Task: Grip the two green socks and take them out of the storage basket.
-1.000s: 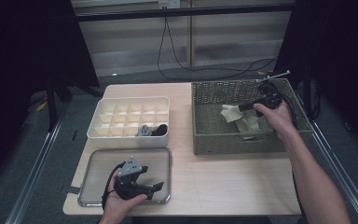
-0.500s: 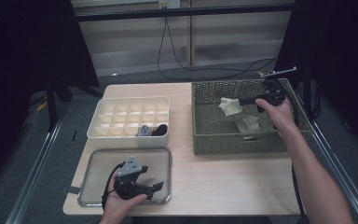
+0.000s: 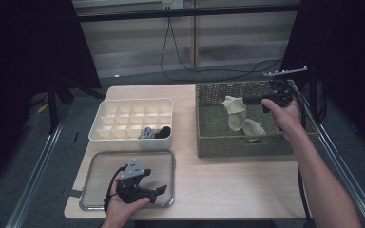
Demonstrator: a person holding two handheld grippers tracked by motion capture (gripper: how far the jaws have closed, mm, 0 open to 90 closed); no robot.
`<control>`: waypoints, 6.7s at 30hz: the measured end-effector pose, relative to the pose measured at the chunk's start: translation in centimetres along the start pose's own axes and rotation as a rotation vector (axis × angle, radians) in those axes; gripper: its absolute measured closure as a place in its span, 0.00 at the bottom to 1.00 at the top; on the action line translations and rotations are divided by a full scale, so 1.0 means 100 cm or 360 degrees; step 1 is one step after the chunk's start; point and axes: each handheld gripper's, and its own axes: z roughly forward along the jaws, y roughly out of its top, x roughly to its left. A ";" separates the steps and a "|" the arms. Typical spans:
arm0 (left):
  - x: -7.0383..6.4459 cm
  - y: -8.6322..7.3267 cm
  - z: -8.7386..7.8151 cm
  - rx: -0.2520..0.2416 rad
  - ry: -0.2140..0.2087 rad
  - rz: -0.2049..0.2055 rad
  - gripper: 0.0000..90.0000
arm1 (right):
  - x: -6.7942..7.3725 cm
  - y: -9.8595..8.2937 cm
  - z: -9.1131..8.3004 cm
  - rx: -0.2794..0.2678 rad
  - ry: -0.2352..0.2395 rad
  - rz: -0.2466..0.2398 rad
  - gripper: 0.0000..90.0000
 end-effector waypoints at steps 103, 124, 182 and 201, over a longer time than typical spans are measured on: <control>-0.002 0.001 0.001 0.0000 0.0019 0.0022 0.16 | 0.145 -0.067 -0.076 -0.0293 0.0281 -0.0350 1.00; -0.004 0.001 0.002 0.0008 0.0002 0.0034 0.16 | 0.139 -0.129 -0.032 -0.0139 0.0341 -0.0188 1.00; -0.009 0.002 0.008 0.0036 -0.0025 0.0057 0.18 | 0.080 -0.199 -0.001 0.0286 0.0025 -0.0049 0.87; -0.012 0.004 0.013 0.0043 -0.0059 0.0055 0.21 | 0.093 -0.200 0.040 0.0523 0.0025 -0.0205 0.76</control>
